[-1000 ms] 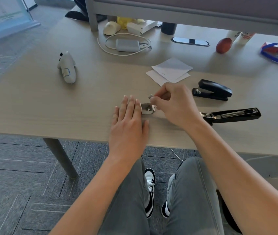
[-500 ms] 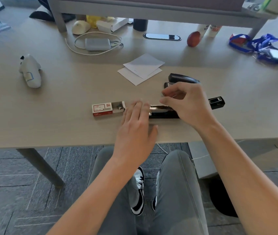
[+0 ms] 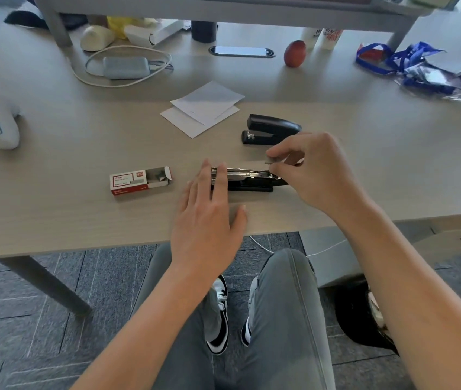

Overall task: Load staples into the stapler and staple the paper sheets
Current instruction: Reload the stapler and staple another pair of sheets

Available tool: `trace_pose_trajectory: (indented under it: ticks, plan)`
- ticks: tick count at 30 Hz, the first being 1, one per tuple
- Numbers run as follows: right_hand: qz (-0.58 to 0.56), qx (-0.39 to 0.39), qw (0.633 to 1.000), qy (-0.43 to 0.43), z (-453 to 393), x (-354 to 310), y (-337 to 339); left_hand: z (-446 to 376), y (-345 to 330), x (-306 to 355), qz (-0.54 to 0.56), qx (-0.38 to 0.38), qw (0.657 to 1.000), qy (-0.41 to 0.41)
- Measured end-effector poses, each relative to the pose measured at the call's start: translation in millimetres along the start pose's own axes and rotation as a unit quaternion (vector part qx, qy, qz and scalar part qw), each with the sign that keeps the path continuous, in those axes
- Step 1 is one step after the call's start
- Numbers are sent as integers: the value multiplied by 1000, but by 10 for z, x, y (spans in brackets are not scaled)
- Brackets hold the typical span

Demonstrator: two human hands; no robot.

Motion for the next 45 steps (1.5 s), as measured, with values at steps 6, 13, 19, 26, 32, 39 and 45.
trace_pose_trajectory:
  ticks: [6, 13, 19, 26, 32, 39, 45]
  plan:
    - [76, -26, 997, 18, 24, -2, -42, 6, -5, 14, -15, -4, 1000, 5]
    - [112, -37, 993, 20, 38, -18, -97, 14, -6, 20, -26, -10, 1000, 3]
    - [122, -31, 992, 18, 35, -38, -99, 13, -7, 17, -31, -12, 999, -1]
    - [138, -31, 990, 8, 27, -62, -107, 8, -22, 6, -30, -12, 999, -3]
    - [167, -13, 986, 25, 49, -110, -133, 5, -4, 25, -24, -4, 1000, -12]
    - [172, 10, 982, 78, 153, -159, -192, 1, 66, -36, 74, 9, 997, 13]
    - [140, 16, 986, 88, 212, -312, -286, -2, 74, -70, 102, -16, 995, 7]
Point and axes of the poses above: each hand's wrist, its own z-axis away from the middle knuckle, its own y-axis out of the back of the hand, x = y × z, the point moved 7 cm from there along -z, towards the middle knuckle, and after that the axes turned 14 degrees about -y, right-handed, at the moved point
